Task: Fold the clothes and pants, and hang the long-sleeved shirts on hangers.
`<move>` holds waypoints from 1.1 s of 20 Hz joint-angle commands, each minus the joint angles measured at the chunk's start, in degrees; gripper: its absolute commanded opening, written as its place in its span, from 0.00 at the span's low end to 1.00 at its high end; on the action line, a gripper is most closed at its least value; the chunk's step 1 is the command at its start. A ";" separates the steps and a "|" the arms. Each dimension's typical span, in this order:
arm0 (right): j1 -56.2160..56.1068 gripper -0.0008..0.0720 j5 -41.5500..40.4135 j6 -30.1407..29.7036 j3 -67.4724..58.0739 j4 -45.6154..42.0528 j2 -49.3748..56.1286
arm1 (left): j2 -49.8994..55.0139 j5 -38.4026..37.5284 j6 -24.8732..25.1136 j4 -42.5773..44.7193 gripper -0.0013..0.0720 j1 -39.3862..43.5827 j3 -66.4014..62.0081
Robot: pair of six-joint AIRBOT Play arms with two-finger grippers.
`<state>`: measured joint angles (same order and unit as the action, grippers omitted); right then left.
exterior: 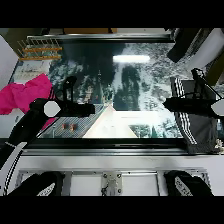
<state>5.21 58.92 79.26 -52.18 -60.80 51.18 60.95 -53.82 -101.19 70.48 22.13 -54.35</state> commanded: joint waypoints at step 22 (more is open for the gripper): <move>-0.04 0.06 0.00 0.02 -0.07 0.00 0.02 | 7.43 2.19 2.67 20.44 0.98 -48.00 -5.68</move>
<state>5.21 58.92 79.29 -52.18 -60.82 51.18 64.40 -52.75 -98.61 91.13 -15.22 -60.47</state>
